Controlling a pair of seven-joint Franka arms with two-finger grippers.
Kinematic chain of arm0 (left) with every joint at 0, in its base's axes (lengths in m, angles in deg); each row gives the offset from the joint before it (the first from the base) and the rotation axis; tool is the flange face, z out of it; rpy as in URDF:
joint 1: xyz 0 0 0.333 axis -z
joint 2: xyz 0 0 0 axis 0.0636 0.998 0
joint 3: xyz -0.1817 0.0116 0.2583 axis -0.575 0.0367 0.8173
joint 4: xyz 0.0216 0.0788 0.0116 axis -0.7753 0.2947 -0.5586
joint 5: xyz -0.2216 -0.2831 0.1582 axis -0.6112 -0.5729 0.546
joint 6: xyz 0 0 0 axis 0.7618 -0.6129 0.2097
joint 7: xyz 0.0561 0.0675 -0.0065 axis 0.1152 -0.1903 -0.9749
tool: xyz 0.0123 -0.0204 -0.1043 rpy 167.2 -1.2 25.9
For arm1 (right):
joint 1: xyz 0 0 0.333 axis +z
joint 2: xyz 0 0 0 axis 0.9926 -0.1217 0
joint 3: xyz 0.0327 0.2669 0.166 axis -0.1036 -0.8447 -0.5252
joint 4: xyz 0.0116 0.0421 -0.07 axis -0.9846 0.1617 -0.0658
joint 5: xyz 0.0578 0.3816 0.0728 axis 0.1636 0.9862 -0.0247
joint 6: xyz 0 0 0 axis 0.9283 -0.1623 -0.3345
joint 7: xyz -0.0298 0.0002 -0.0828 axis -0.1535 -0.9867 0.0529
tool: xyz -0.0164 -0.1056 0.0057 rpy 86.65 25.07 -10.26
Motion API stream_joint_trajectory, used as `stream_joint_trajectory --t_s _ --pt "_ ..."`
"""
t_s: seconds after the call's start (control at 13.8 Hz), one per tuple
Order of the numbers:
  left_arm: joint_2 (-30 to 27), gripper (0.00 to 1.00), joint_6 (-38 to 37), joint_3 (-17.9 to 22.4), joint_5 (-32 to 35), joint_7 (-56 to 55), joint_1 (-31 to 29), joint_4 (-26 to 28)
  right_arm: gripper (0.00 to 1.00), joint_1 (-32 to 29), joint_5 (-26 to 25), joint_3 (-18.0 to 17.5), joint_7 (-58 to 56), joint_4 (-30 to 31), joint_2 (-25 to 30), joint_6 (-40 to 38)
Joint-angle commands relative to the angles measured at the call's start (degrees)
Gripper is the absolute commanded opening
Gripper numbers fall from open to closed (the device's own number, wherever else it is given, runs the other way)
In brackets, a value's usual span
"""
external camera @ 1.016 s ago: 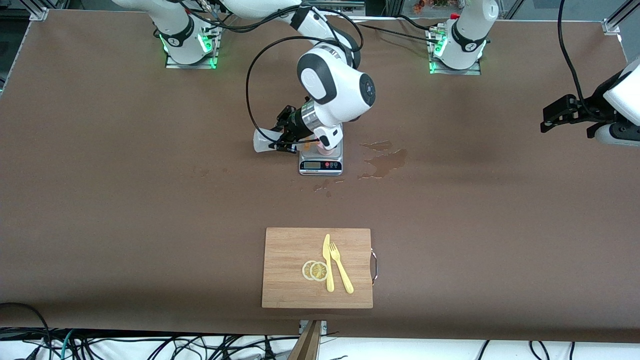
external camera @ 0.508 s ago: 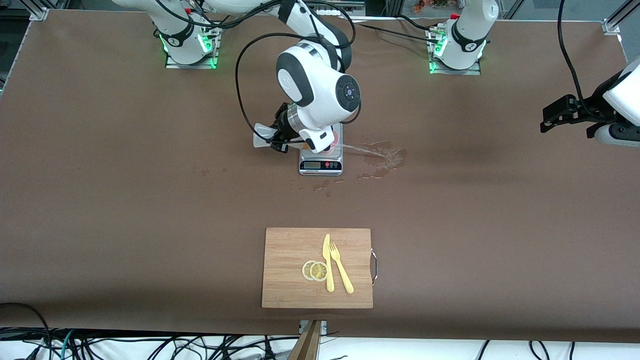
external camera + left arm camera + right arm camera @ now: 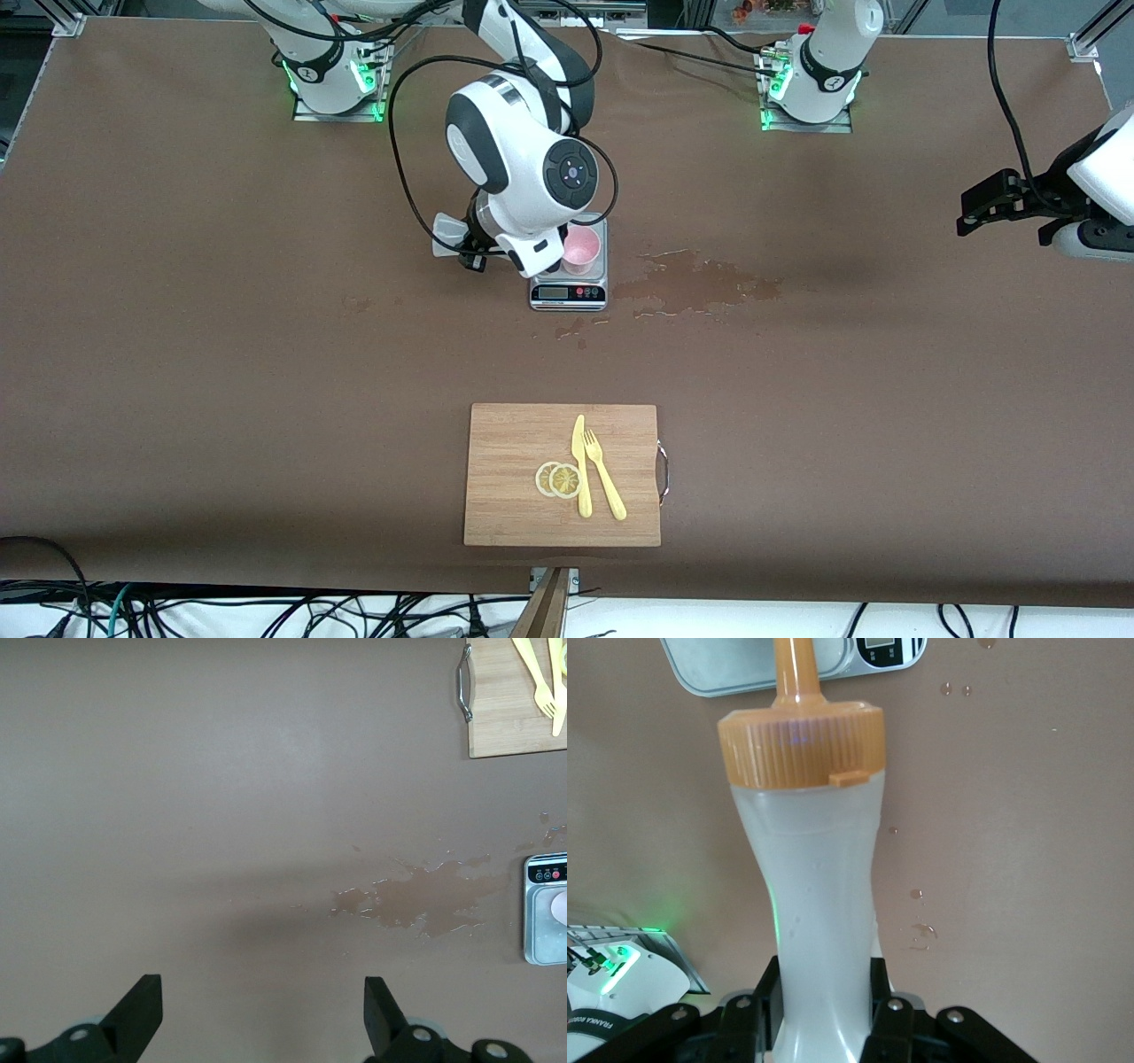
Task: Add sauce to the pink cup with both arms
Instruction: 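Carry the bottle back beside the scale with the right gripper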
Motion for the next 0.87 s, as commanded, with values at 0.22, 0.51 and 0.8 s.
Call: stream_joint_trajectory --t_s 0.22,0.51,0.8 --pt "-0.1 1.0 -0.2 -0.2 -0.3 -0.4 -0.3 -0.2 0.41 -7.3 8.3 -0.5 -4.0 16.2 13.5 10.1" --pt "-0.1 1.0 -0.2 -0.2 -0.3 -0.4 -0.3 -0.2 0.41 -13.6 14.0 -0.7 -9.8 24.1 19.3 17.9" --pt "-0.1 1.0 -0.1 -0.2 -0.4 -0.5 -0.3 -0.2 0.41 -21.0 22.6 -0.8 -17.5 27.2 21.2 21.9"
